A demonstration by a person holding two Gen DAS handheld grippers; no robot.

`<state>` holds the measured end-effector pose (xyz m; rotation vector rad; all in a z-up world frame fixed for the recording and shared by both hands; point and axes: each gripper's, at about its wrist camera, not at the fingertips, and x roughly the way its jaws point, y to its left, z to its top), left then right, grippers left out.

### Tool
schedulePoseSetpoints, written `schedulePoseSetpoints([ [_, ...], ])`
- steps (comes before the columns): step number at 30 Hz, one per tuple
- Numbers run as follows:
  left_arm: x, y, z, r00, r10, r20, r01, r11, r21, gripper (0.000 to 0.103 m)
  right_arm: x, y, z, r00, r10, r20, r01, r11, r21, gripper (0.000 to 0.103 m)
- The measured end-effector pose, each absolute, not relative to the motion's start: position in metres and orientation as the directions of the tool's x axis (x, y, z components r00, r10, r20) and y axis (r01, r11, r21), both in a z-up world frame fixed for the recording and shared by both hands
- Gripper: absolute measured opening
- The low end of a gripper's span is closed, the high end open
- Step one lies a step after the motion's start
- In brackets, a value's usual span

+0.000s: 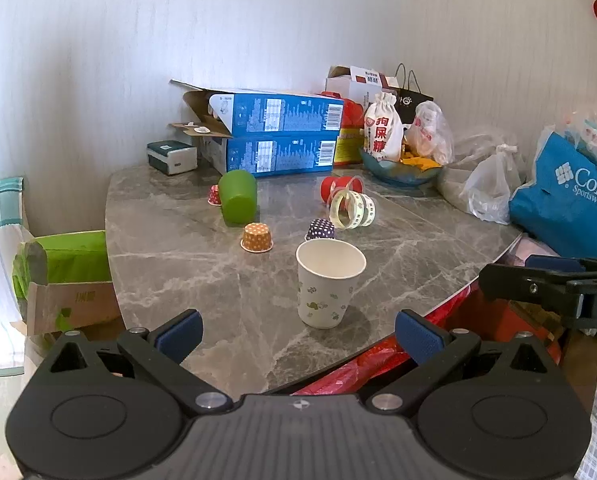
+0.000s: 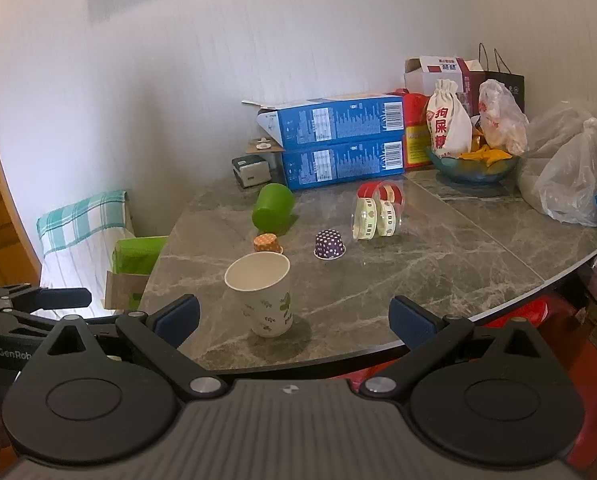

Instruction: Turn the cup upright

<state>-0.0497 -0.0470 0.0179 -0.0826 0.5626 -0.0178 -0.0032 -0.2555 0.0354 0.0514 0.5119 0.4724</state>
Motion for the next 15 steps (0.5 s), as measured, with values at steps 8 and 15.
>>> schedulePoseSetpoints([
  [8,-0.0552,-0.0469,0.0198,0.849,-0.035,-0.527,-0.010,0.997,-0.081,0.103,-0.0054,-0.2547,0.0363,0.766,0.454,-0.455,-0.429,0.888,0.165,0.102],
  [15,-0.0603,-0.0462,0.0225,0.854,-0.029,-0.519,-0.011,0.997,-0.075,0.103,-0.0105,-0.2534,0.0377,0.766,0.460,-0.449,-0.437,0.885,0.162,0.102],
])
